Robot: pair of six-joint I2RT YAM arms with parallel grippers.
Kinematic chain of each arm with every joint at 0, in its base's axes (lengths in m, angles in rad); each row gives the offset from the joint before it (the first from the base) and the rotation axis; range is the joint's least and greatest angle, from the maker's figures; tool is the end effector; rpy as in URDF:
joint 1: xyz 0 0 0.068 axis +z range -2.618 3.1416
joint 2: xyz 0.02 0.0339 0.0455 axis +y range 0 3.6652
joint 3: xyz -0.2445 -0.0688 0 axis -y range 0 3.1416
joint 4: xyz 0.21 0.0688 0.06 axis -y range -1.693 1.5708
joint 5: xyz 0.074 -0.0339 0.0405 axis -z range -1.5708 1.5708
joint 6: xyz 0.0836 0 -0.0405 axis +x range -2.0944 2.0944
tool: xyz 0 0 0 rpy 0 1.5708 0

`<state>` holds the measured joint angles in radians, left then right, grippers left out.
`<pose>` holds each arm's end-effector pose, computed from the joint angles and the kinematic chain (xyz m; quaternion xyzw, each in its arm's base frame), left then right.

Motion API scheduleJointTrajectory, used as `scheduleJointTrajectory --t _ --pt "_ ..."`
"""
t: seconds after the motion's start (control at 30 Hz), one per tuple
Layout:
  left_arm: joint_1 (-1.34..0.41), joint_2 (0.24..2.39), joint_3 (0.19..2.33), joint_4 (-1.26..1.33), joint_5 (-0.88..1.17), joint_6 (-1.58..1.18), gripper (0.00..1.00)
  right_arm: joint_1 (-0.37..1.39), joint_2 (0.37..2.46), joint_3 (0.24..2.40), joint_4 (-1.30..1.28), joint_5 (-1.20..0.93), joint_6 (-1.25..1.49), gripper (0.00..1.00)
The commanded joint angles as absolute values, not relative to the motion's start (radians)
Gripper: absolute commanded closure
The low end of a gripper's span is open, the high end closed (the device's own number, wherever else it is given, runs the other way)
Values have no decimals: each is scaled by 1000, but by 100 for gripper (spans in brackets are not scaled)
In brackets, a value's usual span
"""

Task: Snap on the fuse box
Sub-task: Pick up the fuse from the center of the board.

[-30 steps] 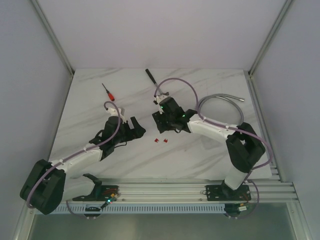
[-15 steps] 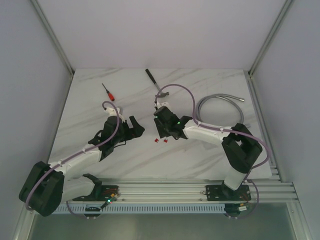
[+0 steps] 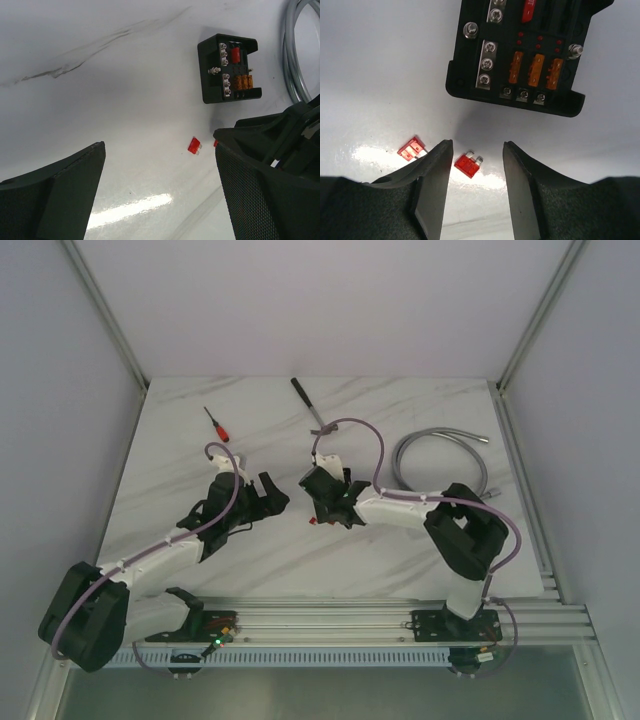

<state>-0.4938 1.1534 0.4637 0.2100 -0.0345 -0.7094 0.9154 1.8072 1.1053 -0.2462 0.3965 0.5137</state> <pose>0.2310 -0.1211 0.1770 -0.1009 0.8488 -0.2815 0.4361 0.2477 0.2693 0.1387 -0.1271 0.9266 0.0552 0.3497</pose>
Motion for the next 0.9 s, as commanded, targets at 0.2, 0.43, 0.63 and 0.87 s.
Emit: scheduleJointTrajectory --t 0.2,0.43,0.63,0.87 --pt "-489 1155 470 195 -25 -713 0 942 1821 1048 -301 405 596 49" --pt "-489 1152 474 195 -20 -715 0 938 1789 1017 -363 446 603 51" --pt "-489 1151 476 196 -14 -716 0 928 1757 1003 -375 435 606 52" --pt "-490 1151 477 196 -13 -714 0 926 1780 1020 -327 355 497 52"
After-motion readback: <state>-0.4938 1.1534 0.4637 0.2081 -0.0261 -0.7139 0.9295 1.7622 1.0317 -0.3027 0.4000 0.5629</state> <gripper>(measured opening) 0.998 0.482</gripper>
